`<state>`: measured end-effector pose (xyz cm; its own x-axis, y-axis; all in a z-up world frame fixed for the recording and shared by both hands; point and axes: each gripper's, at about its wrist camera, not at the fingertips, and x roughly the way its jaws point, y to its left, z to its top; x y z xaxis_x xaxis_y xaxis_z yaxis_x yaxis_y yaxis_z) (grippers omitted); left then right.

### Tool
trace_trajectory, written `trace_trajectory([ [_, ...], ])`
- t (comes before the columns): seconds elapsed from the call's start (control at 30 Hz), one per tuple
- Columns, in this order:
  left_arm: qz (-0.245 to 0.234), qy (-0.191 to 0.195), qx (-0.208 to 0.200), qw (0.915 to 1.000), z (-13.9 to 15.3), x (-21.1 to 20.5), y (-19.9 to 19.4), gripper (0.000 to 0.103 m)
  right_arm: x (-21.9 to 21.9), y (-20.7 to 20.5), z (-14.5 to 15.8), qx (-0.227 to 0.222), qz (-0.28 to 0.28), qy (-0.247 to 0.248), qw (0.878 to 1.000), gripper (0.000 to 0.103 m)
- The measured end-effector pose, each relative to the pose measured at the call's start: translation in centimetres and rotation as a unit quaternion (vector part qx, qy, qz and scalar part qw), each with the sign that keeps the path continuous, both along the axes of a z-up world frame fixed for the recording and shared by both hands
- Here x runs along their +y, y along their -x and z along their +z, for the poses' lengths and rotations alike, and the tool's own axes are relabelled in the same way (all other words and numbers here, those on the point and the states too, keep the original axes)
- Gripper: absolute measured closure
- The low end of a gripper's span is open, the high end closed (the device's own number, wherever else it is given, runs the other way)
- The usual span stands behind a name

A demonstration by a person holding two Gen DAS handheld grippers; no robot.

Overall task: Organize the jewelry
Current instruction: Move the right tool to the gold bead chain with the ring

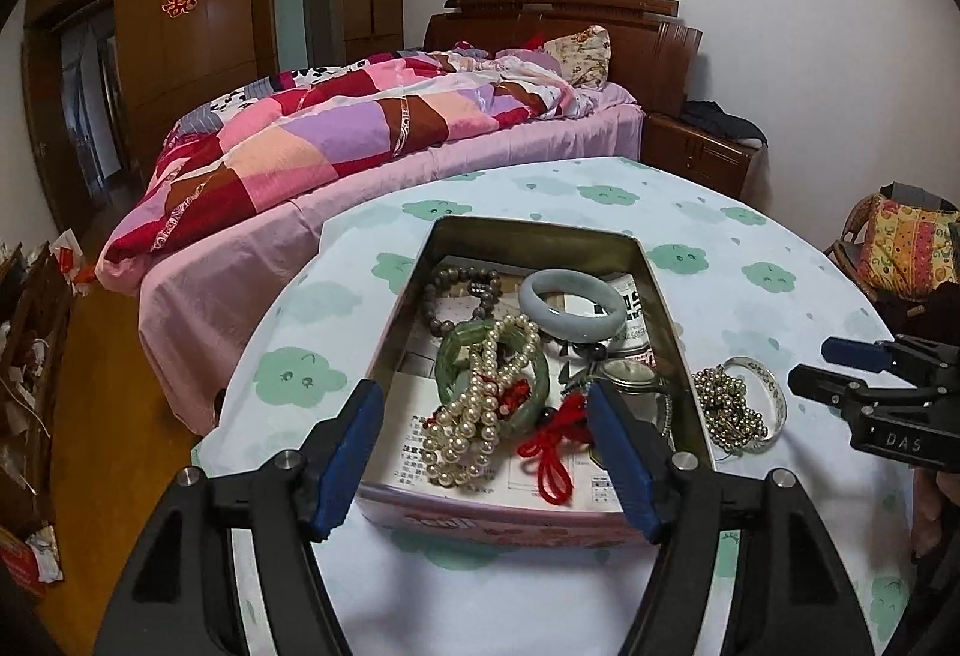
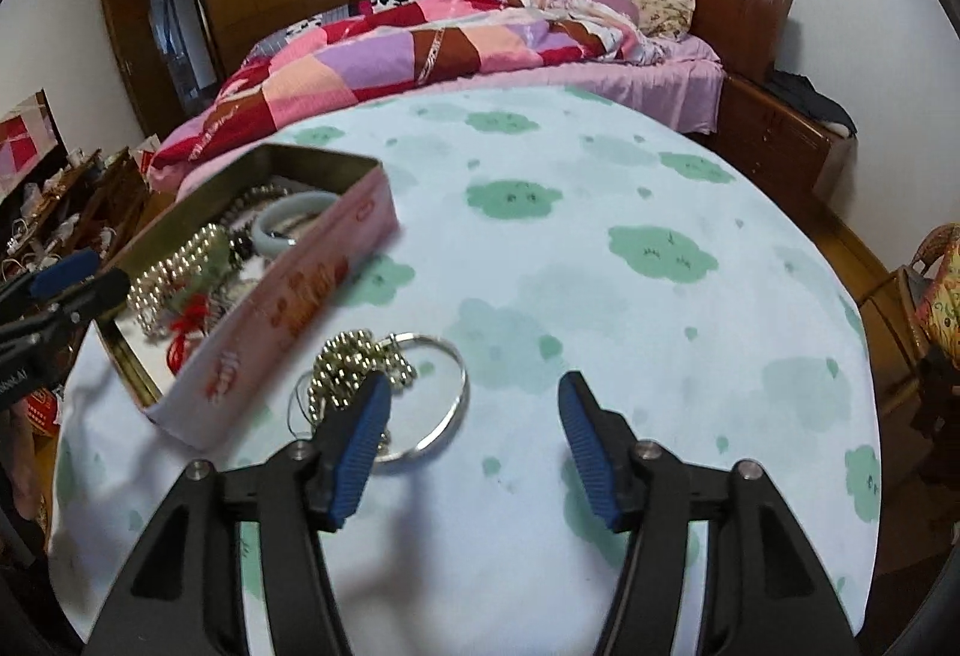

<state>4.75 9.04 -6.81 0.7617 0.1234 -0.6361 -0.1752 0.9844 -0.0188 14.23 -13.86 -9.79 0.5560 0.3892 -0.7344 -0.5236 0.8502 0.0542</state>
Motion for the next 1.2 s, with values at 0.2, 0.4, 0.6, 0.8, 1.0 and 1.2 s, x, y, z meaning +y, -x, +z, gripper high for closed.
trace_trajectory([
  [0.2, -0.008, 0.002, 0.0, 1.0, 0.0, -0.7, 0.2, 0.033, 1.3, 0.1, -1.2, 0.009, 0.019, 0.027, 0.999, 0.056],
  [0.4, -0.021, 0.003, -0.003, 0.9998, 0.3, -1.8, 0.4, 0.033, 2.0, 0.1, -2.4, 0.015, 0.03, 0.073, 0.997, 0.094],
  [0.6, -0.05, -0.001, -0.013, 0.9987, 1.1, -3.6, 1.0, 0.033, -0.4, 1.4, -2.5, 0.006, 0.025, 0.089, 0.996, 0.097],
  [0.8, -0.071, -0.008, -0.001, 0.9974, 0.7, -5.4, 1.0, 0.033, -3.1, 2.1, -1.8, 0.012, 0.032, 0.018, 0.999, 0.1],
  [1.0, -0.088, -0.026, 0.003, 0.9957, 0.7, -6.9, 1.3, 0.033, -2.7, 2.5, -0.8, 0.002, 0.044, -0.019, 0.999, 0.1],
  [1.2, -0.104, -0.039, 0.006, 0.9938, 0.5, -8.1, 1.3, 0.033, -2.6, 2.6, -0.8, 0.007, 0.049, -0.013, 0.999, 0.06],
])
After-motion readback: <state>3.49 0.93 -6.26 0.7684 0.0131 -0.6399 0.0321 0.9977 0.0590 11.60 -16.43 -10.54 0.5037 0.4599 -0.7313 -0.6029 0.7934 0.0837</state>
